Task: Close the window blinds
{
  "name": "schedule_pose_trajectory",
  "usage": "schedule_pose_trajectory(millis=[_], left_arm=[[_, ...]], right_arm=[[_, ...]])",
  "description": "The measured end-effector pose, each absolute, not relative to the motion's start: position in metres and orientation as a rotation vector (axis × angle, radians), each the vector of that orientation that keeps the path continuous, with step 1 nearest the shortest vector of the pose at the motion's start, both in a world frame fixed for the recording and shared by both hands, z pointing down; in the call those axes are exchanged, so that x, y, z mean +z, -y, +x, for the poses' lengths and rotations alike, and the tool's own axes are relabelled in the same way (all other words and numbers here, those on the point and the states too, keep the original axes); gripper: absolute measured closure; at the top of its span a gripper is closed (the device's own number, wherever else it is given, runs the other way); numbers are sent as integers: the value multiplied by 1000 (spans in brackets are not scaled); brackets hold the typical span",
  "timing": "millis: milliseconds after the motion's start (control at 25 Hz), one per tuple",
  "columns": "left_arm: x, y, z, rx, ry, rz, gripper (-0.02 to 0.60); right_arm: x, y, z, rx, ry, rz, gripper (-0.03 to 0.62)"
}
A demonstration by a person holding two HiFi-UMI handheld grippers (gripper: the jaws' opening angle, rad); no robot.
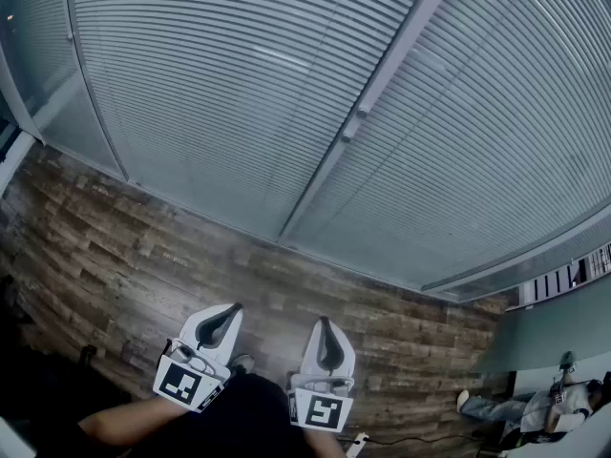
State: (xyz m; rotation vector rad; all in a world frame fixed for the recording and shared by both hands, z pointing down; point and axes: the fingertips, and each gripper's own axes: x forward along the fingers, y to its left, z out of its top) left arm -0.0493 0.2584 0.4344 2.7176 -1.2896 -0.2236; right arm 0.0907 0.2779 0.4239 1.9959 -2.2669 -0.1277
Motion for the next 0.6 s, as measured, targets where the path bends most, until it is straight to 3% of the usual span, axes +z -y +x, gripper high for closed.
schedule_pose_trajectory(millis=[600], left_arm=[[441,-267,-29,-198,1278,2742,581]], right_arm=[[424,-278,90,-118,2392,1938,592]])
